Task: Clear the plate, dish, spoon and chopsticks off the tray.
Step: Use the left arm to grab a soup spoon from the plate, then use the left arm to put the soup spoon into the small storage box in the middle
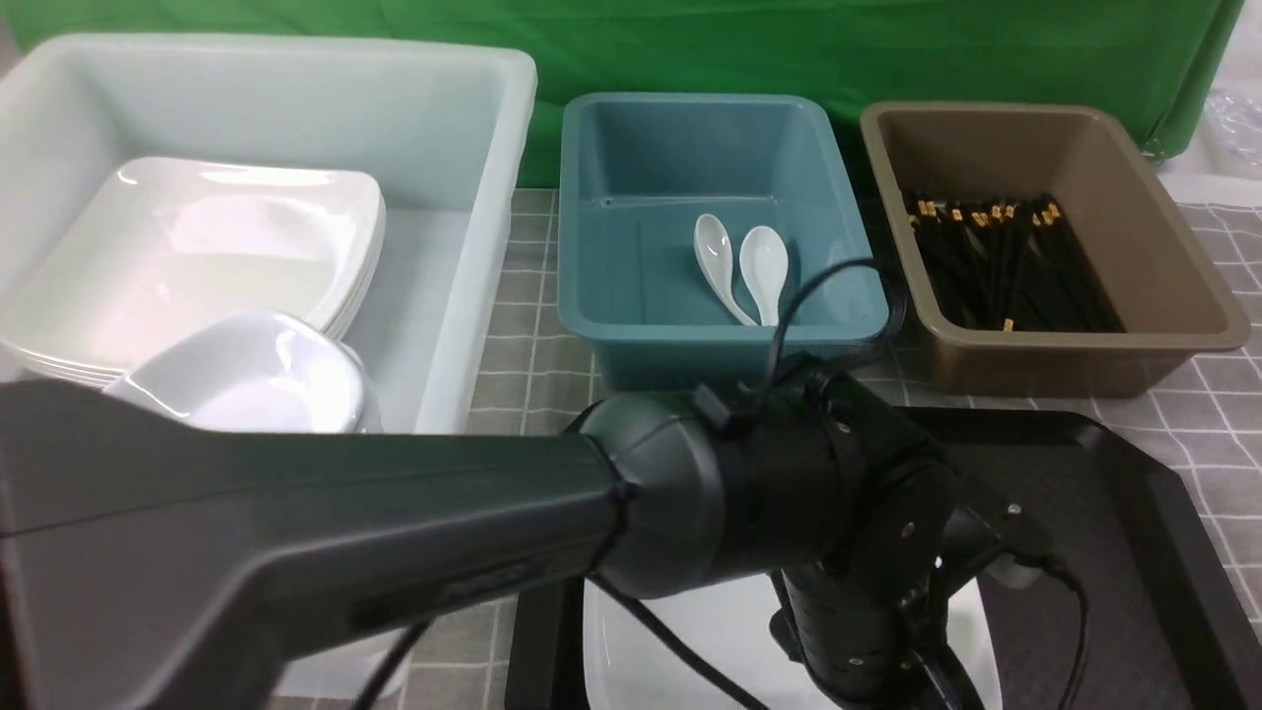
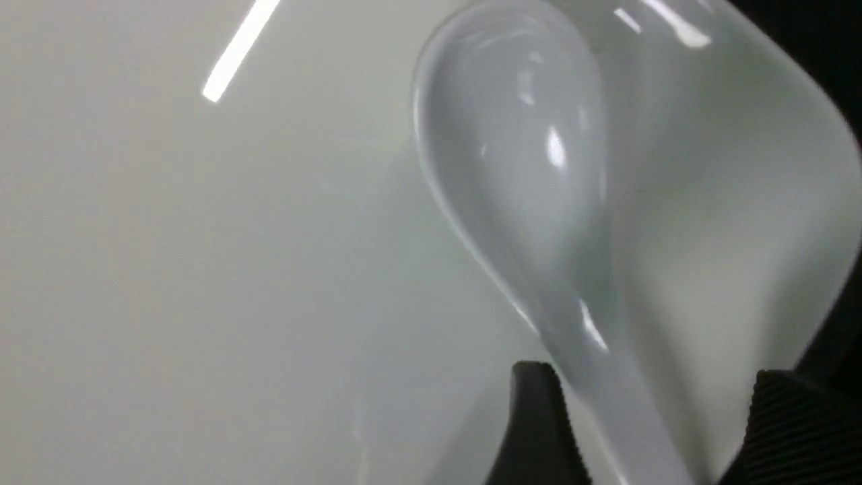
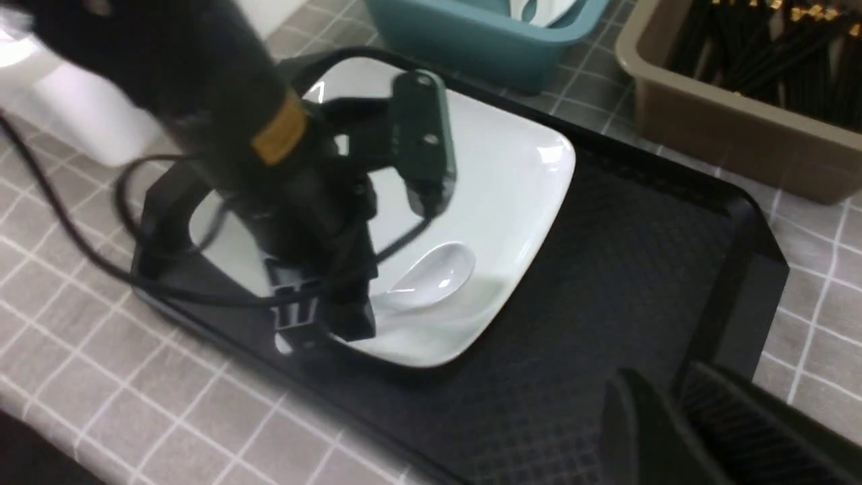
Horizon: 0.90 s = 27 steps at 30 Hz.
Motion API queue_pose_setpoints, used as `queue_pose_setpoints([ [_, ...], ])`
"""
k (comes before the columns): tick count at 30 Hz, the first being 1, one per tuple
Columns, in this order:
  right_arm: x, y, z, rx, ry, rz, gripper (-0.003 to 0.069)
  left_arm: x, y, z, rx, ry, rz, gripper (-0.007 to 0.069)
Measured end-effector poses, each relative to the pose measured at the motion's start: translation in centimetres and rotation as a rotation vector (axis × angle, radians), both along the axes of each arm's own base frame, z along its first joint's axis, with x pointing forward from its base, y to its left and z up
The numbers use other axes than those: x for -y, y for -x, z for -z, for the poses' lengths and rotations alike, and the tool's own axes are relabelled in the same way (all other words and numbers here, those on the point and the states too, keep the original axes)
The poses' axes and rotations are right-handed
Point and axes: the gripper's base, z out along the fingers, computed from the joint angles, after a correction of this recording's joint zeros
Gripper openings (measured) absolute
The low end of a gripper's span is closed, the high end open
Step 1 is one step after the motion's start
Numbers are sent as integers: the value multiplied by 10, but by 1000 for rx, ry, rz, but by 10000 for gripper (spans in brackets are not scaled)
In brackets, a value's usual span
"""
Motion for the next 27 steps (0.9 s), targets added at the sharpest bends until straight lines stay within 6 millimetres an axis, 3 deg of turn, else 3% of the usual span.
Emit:
queue_pose_setpoints([
  [6,0,0,0,1,7,-11,133,0,-6,12,36,-44,23,344],
  [7,0,0,0,3,10,-13,133,0,-6,12,37,-43,19,280],
  [11,0,0,0,4,12,-16,134,0,-6,12,36,-37,8,149],
  [15,0,0,0,4,12,-17,139,0,-6,4,43,-33,11,148],
  [17,0,0,0,4,12,-17,142,-1,-7,-9,59,-26,16,148],
  [20,0,0,0,4,12,-17,144,-6,-20,-73,236,80,17,148],
  [21,0,0,0,4,12,-17,144,-8,-23,-77,257,86,8,148],
  [23,-1,1,0,3,11,-17,144,-25,-56,-124,429,194,-73,148],
  [25,-1,1,0,2,11,-18,144,-33,-73,-138,486,240,-113,148],
  [26,-1,1,0,2,11,-18,144,-49,-106,-150,562,306,-192,148],
  [27,-1,1,0,0,9,-19,144,-57,-120,-151,582,325,-227,148],
])
